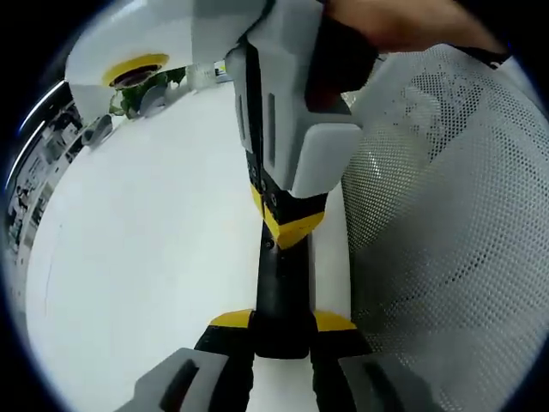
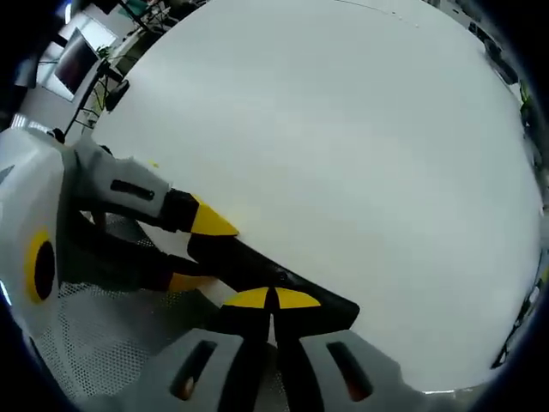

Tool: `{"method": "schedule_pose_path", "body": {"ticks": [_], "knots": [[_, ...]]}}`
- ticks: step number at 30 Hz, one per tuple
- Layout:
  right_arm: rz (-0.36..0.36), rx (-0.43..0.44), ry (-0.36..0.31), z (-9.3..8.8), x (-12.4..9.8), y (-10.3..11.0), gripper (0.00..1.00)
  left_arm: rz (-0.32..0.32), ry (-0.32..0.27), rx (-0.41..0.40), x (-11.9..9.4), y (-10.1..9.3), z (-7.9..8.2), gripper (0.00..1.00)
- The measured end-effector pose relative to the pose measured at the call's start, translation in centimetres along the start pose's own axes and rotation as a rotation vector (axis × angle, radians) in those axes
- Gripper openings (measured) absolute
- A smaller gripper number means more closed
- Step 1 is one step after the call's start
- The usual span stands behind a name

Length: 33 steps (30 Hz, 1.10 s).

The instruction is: Press the specified remote control buttons in sequence, fully releasing each button before pressing the next.

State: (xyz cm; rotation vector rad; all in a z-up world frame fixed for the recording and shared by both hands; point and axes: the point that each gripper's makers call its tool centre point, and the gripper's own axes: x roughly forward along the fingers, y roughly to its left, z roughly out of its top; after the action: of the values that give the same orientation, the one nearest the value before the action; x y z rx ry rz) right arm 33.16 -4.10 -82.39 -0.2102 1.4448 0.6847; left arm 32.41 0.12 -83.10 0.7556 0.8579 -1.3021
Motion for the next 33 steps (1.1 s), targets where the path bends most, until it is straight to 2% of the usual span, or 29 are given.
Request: {"method": "schedule_pose_path", "body": {"ticks": [4, 10, 13, 21, 25, 33], "knots": [[-0.013, -0.015, -0.060, -0.1, -0.1, 0.2, 0.00, 0.001, 0.000, -0.001, 0.0, 0.0, 0.0, 0.24], [-0.033, -0.030, -0.110, 0.0, -0.1, 0.2, 0.00, 0.003, 0.003, -0.009, 0.0, 0.0, 0.0, 0.24], [-0.038, -0.069, -0.139, 0.1, -0.2, 0.2, 0.00, 0.004, 0.006, -0.011, 0.0, 0.0, 0.0, 0.24], [-0.046, -0.111, -0.125, -0.9, -0.5, 0.5, 0.00, 0.001, -0.001, -0.003, 0.0, 0.0, 0.0, 0.24], [-0.028, -0.110, -0.115, -1.4, -0.3, 0.7, 0.00, 0.001, -0.002, -0.002, 0.0, 0.0, 0.0, 0.24], [-0.020, -0.120, -0.134, -1.1, -0.2, 1.0, 0.00, 0.001, 0.000, -0.003, 0.0, 0.0, 0.0, 0.24]]}}
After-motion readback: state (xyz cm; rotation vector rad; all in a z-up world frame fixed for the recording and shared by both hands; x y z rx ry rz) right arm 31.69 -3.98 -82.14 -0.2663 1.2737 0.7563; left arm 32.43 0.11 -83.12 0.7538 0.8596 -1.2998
